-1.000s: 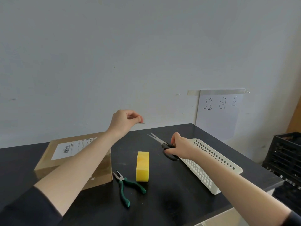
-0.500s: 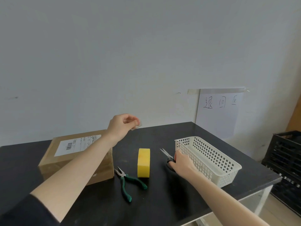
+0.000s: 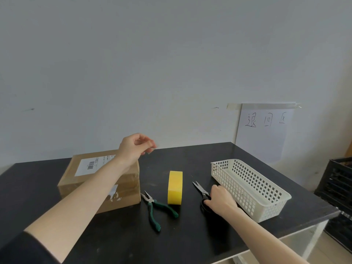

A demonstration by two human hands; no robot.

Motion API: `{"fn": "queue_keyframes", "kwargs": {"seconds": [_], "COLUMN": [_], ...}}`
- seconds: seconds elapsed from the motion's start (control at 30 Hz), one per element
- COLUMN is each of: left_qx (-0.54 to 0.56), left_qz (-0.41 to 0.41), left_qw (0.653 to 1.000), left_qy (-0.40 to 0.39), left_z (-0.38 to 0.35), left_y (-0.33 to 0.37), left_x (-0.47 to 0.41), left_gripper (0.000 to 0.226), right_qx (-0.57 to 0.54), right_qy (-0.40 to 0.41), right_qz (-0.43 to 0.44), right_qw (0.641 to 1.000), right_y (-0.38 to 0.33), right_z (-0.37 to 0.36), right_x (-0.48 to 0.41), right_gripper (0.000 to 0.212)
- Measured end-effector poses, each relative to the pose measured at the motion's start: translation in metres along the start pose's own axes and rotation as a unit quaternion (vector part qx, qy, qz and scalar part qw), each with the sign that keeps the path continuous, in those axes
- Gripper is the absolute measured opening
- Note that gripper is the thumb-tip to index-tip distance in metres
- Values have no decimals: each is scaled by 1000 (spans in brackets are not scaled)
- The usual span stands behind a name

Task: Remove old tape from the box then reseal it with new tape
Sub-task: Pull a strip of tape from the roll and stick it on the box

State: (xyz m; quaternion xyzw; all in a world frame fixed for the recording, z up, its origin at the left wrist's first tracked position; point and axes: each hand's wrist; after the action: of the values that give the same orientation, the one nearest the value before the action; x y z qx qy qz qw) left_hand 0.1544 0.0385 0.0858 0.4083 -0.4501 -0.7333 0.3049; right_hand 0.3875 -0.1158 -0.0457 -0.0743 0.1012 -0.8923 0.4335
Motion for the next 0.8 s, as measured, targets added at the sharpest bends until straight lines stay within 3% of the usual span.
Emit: {"fn": "queue_keyframes", "kwargs": {"seconds": [0.13, 0.23, 0.37, 0.5, 0.63, 0.8], "left_qx": [-12, -27, -47, -65, -75, -129], "left_qz": [0, -2, -12, -20, -28, -51], "left_qw": [1000, 1000, 999, 998, 997, 990], "left_qy": [1, -3, 7, 7, -7, 10], "left_z": [14, 24, 34, 44, 54, 65], "left_y": [-2, -6, -7, -6, -1, 4], "left_x": [5, 8, 13, 18, 23, 34], "left_gripper": [12, 11, 10, 9, 13, 13], "right_qx": [25, -12, -80, -203, -368, -450], "right_qy": [-34, 6, 74, 76, -6, -145], "right_qz": [16, 24, 58, 106, 139, 182], "right_qw": [999, 1000, 992, 970, 919, 862], "right_y": [-4, -14, -43, -83, -131, -189], "right_z": [13, 32, 61, 83, 96, 98], "right_x": [-5, -7, -6, -9, -8, 2], "right_gripper": [29, 21, 25, 40, 41, 41]}}
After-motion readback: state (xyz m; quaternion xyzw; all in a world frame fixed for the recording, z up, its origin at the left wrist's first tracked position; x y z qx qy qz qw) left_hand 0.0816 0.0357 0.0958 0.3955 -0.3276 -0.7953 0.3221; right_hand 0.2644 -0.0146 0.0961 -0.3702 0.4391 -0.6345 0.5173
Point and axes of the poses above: each hand's wrist, its own x-axis away from the middle knuckle, its own z-axis out of the back of the hand, y = z × x, and after that the axes turned 3 degrees about -y, right-handed
